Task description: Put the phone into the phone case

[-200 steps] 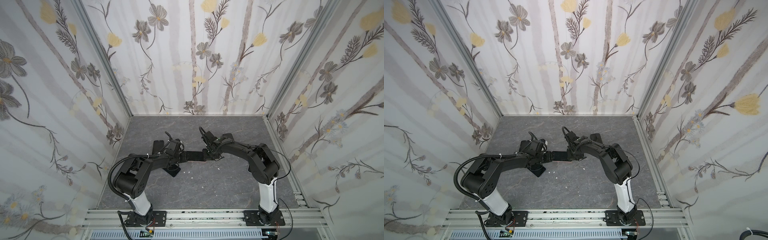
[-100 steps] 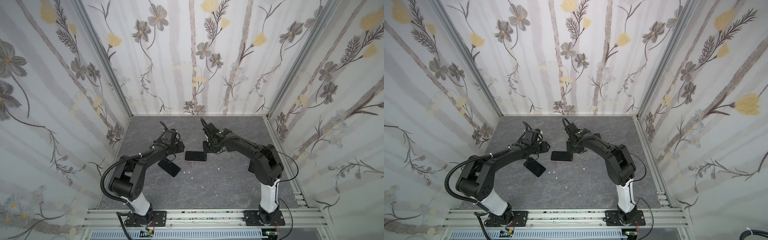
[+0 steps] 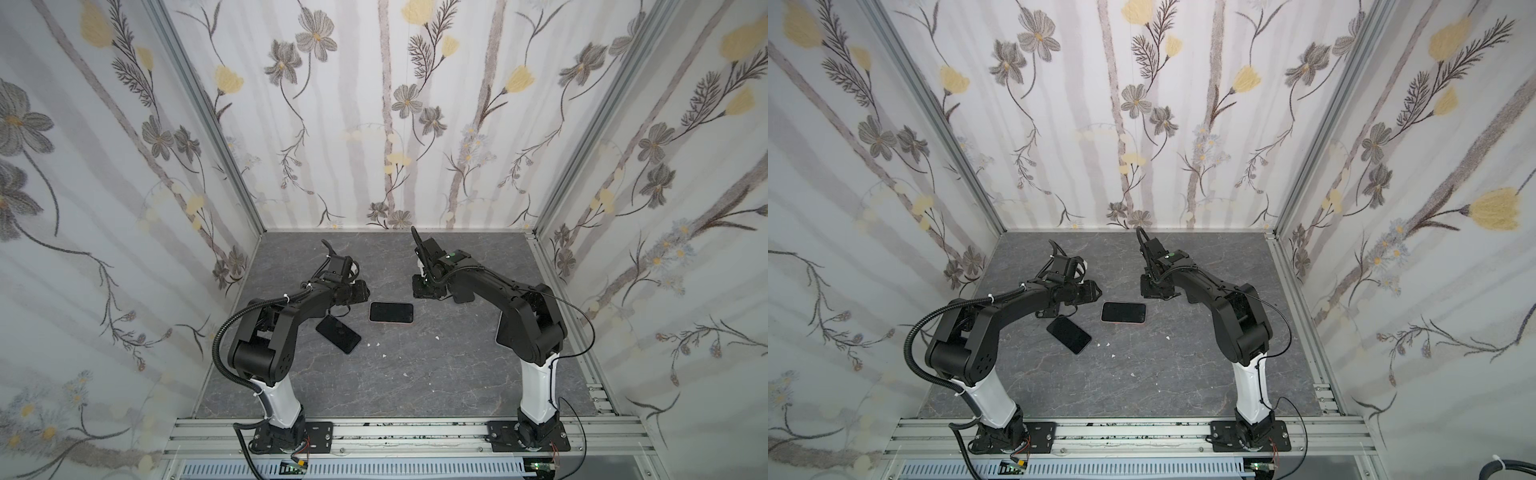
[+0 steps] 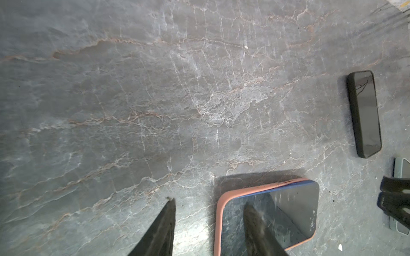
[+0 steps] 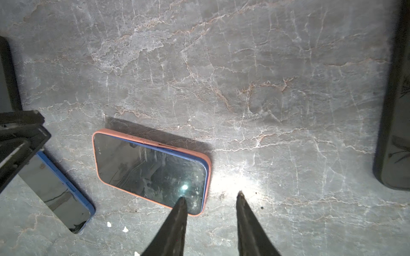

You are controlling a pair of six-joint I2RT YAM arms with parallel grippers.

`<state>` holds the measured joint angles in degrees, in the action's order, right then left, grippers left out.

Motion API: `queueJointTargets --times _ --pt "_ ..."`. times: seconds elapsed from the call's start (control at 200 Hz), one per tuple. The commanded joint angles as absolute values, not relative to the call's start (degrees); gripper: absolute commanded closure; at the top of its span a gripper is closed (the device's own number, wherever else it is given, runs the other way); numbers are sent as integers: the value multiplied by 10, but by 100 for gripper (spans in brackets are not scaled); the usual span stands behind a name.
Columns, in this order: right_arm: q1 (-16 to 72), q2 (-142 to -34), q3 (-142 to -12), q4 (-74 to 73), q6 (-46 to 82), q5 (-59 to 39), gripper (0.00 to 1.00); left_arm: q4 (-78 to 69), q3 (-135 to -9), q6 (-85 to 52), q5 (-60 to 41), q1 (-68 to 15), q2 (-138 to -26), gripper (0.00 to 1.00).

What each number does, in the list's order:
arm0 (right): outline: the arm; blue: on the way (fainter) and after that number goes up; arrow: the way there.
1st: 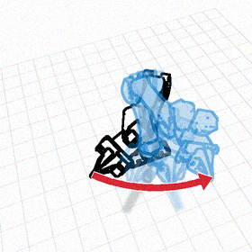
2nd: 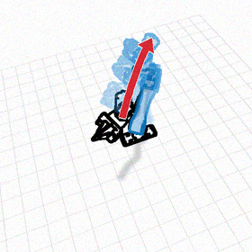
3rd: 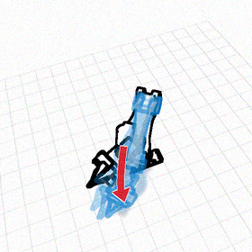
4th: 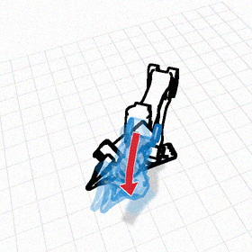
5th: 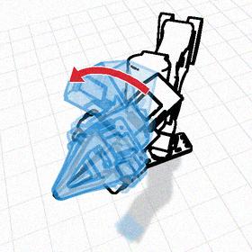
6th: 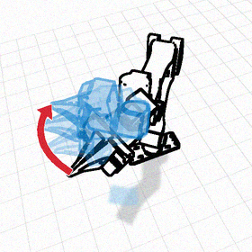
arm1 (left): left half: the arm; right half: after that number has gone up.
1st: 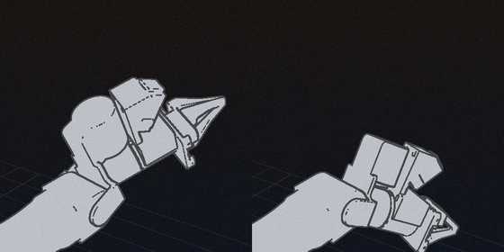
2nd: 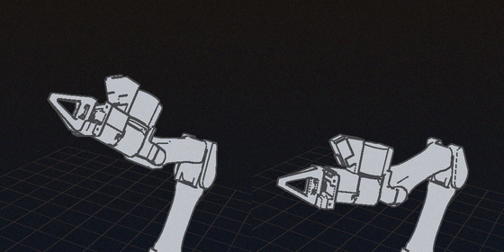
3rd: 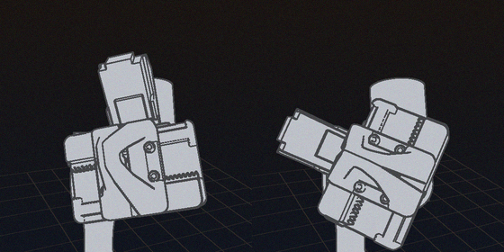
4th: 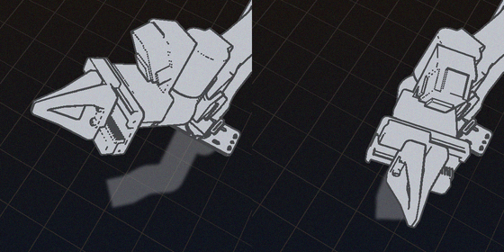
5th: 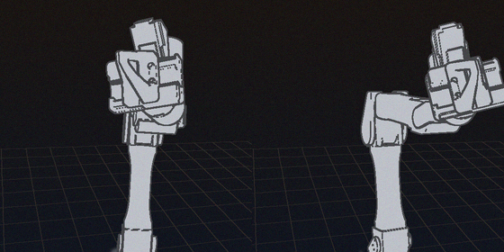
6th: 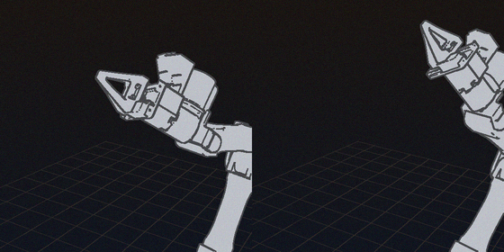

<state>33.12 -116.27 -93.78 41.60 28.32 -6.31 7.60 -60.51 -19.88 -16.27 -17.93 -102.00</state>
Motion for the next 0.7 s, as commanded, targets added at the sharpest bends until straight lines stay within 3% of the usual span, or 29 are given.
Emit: queueJointTargets --times 0.0,0.694 --pt "327 -1176 -944 410 273 -101 63 71 -609 -199 -190 -177 -1036 51" --pt "323 -1239 -964 404 266 -141 61 63 -612 -216 -226 -176 -1083 54"
